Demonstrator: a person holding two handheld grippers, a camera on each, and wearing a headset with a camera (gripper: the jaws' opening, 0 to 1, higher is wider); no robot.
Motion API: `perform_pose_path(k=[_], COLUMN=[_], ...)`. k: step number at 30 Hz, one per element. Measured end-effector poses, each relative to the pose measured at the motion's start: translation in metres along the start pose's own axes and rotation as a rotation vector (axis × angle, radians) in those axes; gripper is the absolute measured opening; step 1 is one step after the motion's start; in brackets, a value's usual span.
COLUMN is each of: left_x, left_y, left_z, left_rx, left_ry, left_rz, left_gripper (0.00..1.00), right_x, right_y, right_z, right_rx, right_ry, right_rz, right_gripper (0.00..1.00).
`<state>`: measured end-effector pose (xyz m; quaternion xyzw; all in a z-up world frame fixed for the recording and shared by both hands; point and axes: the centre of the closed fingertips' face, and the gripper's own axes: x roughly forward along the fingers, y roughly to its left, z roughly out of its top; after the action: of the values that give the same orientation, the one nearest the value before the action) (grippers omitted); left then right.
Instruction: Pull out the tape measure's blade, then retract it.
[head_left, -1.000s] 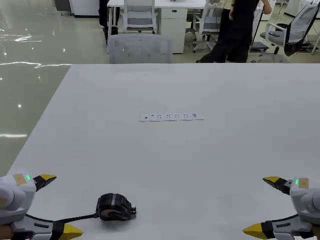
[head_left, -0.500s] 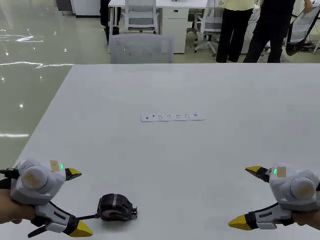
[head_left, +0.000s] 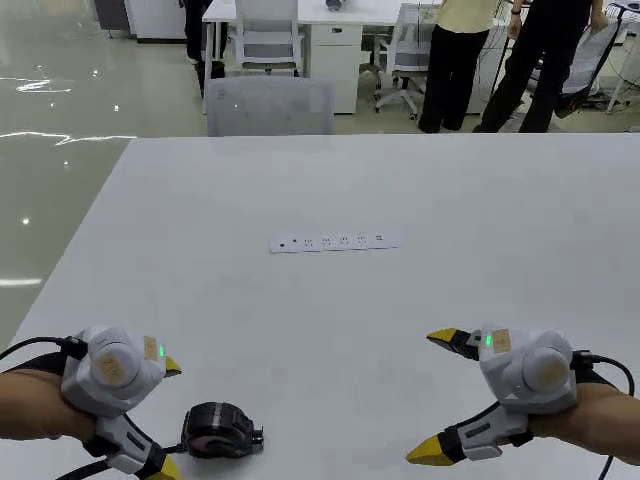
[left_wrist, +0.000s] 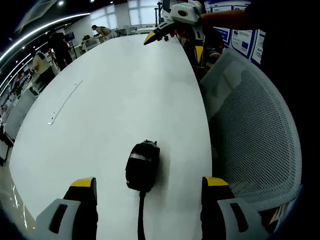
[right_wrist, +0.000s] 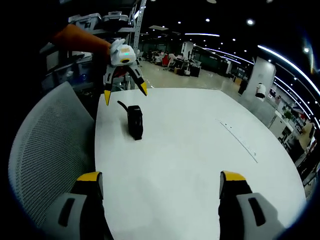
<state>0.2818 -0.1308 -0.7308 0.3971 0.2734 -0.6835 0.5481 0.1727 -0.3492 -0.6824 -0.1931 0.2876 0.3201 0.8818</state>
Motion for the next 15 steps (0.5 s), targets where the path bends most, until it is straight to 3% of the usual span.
perform_pose_path(k=[9,13,15], left_x=[0.016,0.028,0.036], left_y=[0.011,0.015,0.014], left_z=[0.002,0.007,0.01], left_rx=[0.055,0.076,0.059], left_ry=[0.04,0.048,0.055], left_rz=[-0.014,-0.013,-0.027], left_gripper=[0.69,0.54,0.5], right_x=[0.024,0.036,0.044], right_y=[0.008,0.01,0.012], right_z=[0.014,0.023,0.026], right_rx=[-0.037,-0.055,-0.064], right_ry=[0.001,-0.009,-0.008], right_rz=[0.051,0.063,0.078], right_gripper=[0.98,0.97,0.96])
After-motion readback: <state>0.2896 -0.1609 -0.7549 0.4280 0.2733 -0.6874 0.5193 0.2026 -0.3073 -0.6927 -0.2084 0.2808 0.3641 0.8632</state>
